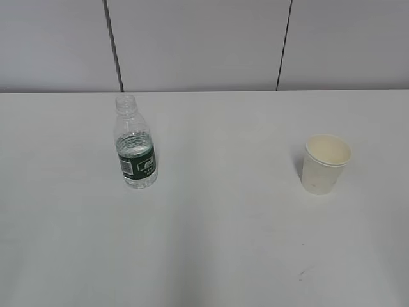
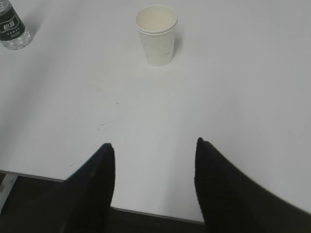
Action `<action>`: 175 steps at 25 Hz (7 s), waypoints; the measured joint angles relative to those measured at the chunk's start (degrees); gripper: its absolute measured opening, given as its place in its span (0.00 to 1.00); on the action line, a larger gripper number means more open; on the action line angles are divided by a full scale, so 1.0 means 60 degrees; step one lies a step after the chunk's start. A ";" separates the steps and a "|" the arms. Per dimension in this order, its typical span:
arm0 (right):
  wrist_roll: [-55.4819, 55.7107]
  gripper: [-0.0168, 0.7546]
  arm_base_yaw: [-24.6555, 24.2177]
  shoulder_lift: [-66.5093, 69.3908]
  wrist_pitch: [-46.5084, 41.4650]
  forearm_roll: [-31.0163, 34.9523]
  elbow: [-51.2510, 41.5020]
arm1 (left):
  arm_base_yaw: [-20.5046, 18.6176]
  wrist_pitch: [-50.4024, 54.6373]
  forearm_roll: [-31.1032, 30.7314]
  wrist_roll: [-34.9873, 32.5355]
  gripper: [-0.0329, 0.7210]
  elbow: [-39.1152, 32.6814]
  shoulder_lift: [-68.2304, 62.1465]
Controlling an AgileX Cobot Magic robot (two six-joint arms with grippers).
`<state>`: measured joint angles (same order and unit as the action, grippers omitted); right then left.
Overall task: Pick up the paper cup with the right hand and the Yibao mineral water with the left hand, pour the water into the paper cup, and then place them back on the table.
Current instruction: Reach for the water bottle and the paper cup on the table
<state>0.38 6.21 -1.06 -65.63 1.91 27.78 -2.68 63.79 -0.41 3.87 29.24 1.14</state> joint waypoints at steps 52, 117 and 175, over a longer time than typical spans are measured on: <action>0.0035 0.57 0.0000 0.7983 1.2407 -0.0637 -0.0806 | 0.0457 -1.0755 0.0728 -0.0819 0.36 -0.1542 -0.6098; 0.1369 0.84 0.0000 1.8461 2.1908 -0.1160 -0.2105 | 0.2350 -1.7598 0.0232 -0.0819 0.36 -0.2614 -1.1511; 0.1295 0.88 0.0000 2.0958 2.1921 -0.1135 0.1351 | 0.2353 -1.7598 0.0232 -0.0819 0.36 -0.2614 -1.1511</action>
<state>8.15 6.21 124.69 65.89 -4.90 35.88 11.44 -41.80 0.98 -1.04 13.55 -67.92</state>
